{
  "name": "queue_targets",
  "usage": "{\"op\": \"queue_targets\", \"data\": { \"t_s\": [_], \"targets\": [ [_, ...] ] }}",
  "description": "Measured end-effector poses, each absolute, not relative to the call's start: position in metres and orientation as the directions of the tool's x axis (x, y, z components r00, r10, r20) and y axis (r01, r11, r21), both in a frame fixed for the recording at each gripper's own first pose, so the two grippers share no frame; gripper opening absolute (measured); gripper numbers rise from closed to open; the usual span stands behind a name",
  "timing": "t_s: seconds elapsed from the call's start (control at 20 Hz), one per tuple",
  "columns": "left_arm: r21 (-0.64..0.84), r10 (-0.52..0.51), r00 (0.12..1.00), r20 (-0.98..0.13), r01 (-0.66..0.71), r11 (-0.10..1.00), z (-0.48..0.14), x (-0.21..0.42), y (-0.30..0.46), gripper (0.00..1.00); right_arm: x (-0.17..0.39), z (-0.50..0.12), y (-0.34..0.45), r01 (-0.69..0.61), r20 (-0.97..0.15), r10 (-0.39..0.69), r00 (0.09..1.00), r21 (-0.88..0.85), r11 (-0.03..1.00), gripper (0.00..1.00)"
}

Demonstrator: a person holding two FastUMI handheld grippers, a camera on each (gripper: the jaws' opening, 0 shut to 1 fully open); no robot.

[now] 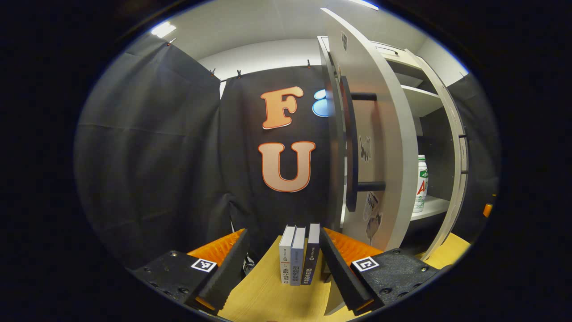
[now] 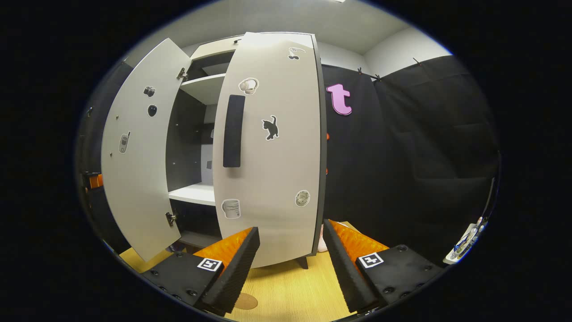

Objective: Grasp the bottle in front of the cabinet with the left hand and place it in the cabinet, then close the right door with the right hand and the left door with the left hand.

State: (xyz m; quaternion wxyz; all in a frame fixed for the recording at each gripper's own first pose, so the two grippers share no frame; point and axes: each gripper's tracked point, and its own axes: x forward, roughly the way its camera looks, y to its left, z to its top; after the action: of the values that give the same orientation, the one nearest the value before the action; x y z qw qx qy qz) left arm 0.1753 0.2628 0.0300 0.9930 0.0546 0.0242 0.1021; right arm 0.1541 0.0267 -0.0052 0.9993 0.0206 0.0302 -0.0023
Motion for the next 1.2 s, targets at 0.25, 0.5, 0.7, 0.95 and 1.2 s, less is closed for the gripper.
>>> {"op": "queue_targets", "data": {
  "t_s": [0.25,0.5,0.7,0.95,1.2],
  "targets": [
    [0.092,0.189,0.98,-0.066,-0.183,0.979,0.017,0.18,0.257,0.94,0.15,-0.006,0.024,0.007,-0.068,-0.004,0.998,0.043,0.999,0.95],
    [0.045,0.157,0.981,-0.111,-0.153,0.987,0.005,0.181,0.244,0.94,0.143,-0.002,0.023,0.003,-0.066,0.0,0.998,0.048,0.999,0.95],
    [0.098,0.116,0.987,-0.111,-0.106,0.99,0.007,0.185,0.215,0.93,0.131,0.003,0.007,0.034,-0.054,-0.031,0.998,0.042,0.999,0.95],
    [0.076,0.031,0.991,-0.131,-0.021,0.997,-0.002,0.193,0.166,0.92,0.119,0.009,-0.016,0.068,-0.037,-0.067,0.997,0.028,0.997,0.95],
    [0.066,-0.028,0.99,-0.139,0.037,0.997,-0.01,0.204,0.128,0.92,0.117,0.016,-0.038,0.084,-0.024,-0.083,0.996,0.028,0.996,0.95]
  ]
}}
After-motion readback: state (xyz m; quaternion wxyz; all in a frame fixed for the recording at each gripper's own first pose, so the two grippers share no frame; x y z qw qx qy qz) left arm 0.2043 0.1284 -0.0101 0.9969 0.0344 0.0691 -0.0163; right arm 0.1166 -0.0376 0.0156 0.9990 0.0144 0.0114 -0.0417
